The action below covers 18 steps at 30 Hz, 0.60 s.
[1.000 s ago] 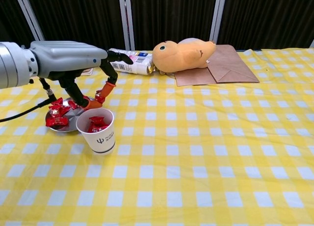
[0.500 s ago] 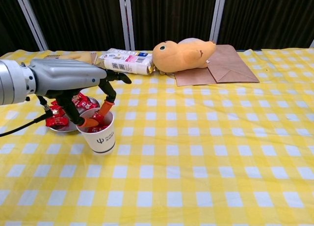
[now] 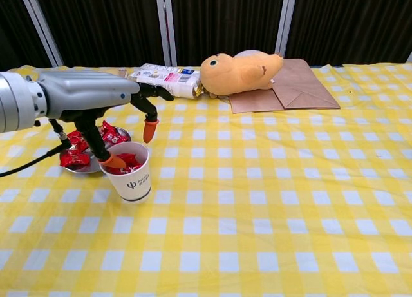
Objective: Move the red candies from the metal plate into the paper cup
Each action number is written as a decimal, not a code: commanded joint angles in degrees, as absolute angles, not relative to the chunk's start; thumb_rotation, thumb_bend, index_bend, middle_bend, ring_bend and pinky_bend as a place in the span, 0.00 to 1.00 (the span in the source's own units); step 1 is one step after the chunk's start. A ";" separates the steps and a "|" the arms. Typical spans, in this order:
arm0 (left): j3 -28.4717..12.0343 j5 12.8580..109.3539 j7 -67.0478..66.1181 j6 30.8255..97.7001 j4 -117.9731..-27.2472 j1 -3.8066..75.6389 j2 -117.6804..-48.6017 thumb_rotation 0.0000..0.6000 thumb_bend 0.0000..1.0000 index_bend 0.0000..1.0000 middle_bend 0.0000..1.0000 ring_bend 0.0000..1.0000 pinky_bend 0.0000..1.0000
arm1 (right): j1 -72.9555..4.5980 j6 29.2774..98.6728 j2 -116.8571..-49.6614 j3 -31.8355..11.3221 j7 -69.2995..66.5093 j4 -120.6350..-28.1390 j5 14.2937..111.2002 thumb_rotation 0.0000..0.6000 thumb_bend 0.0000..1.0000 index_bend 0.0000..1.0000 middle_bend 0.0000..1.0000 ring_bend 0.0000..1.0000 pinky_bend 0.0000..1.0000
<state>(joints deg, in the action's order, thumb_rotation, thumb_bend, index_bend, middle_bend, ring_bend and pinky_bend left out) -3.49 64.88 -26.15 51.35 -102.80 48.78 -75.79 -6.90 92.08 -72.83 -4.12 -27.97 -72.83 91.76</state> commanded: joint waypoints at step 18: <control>-4.49 53.32 -29.94 54.32 -94.48 46.87 -76.34 1.00 0.20 0.42 0.00 0.00 0.00 | -6.89 91.98 -72.68 -3.99 -28.21 -72.91 91.81 1.00 0.42 0.00 0.00 0.00 0.00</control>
